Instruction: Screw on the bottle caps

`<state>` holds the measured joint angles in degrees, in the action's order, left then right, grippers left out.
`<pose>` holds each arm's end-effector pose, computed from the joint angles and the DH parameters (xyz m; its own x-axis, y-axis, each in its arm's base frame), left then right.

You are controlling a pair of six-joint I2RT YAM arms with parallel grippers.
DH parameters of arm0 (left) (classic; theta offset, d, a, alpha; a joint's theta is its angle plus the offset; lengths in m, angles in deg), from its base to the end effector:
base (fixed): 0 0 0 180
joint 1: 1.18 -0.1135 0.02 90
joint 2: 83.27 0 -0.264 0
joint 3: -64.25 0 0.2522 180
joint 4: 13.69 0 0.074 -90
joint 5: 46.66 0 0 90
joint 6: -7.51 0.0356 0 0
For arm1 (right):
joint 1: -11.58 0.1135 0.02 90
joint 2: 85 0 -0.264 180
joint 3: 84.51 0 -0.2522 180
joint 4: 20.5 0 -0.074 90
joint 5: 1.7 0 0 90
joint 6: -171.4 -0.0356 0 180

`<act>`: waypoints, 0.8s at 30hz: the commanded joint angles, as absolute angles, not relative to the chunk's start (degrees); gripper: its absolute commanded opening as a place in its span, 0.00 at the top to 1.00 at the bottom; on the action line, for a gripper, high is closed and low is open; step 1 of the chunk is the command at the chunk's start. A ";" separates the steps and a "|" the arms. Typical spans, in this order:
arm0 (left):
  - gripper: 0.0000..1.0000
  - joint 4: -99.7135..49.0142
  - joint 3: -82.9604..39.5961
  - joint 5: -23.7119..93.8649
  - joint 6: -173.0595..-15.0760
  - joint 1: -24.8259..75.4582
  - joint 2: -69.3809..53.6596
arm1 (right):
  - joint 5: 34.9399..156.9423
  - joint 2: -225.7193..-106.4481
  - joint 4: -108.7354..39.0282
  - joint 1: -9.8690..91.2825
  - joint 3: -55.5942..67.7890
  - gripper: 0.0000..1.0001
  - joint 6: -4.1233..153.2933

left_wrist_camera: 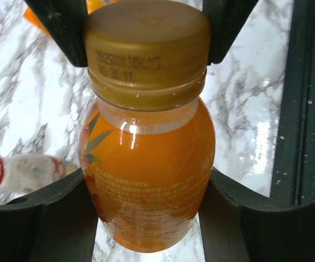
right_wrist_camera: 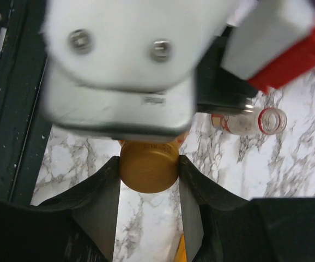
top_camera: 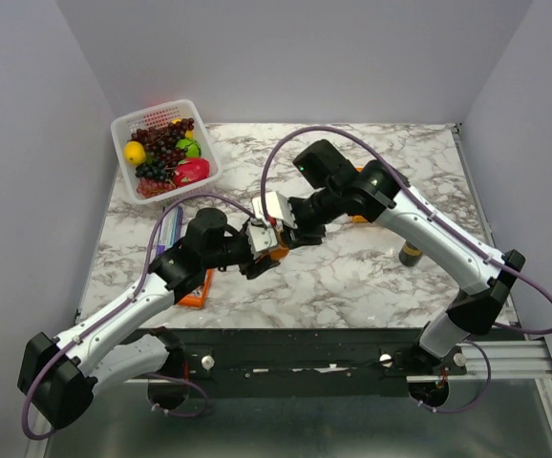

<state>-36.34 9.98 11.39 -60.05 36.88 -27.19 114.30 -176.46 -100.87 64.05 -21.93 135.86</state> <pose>0.1613 -0.1502 0.2815 0.0431 0.3776 -0.9250 0.9585 0.2456 0.1449 0.1796 0.2594 0.4016 0.4185 -0.6558 -0.6284 -0.9078 -0.3241 -0.2663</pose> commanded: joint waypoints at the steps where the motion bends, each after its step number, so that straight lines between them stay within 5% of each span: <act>1: 1.00 -22.98 10.50 29.35 -64.73 38.63 -30.35 | 117.74 -181.51 -97.81 63.09 -24.45 0.68 110.46; 8: 1.00 -23.50 9.00 38.94 -66.76 38.81 -28.86 | 128.35 -184.40 -96.93 57.03 -22.42 0.88 93.90; 13: 1.00 -24.46 9.97 39.73 -67.45 38.81 -28.42 | 136.46 -186.52 -93.32 53.42 -22.24 0.88 84.83; 15: 1.00 -24.90 10.49 38.33 -68.51 38.81 -28.34 | 136.12 -186.43 -92.89 53.42 -23.12 0.80 85.09; 16: 1.00 -25.51 10.67 37.46 -68.95 38.72 -28.25 | 135.42 -186.08 -92.79 53.42 -23.64 0.69 86.74; 17: 1.00 -25.78 10.76 36.32 -69.65 38.63 -28.16 | 134.19 -185.29 -92.79 53.42 -24.95 0.44 88.59; 18: 1.00 -26.13 10.93 34.48 -70.96 38.54 -28.16 | 132.87 -184.59 -93.23 53.42 -25.58 0.36 90.52; 24: 1.00 -27.28 10.50 23.14 -73.96 38.02 -28.78 | 126.27 -179.31 -92.97 53.42 -24.27 0.21 100.91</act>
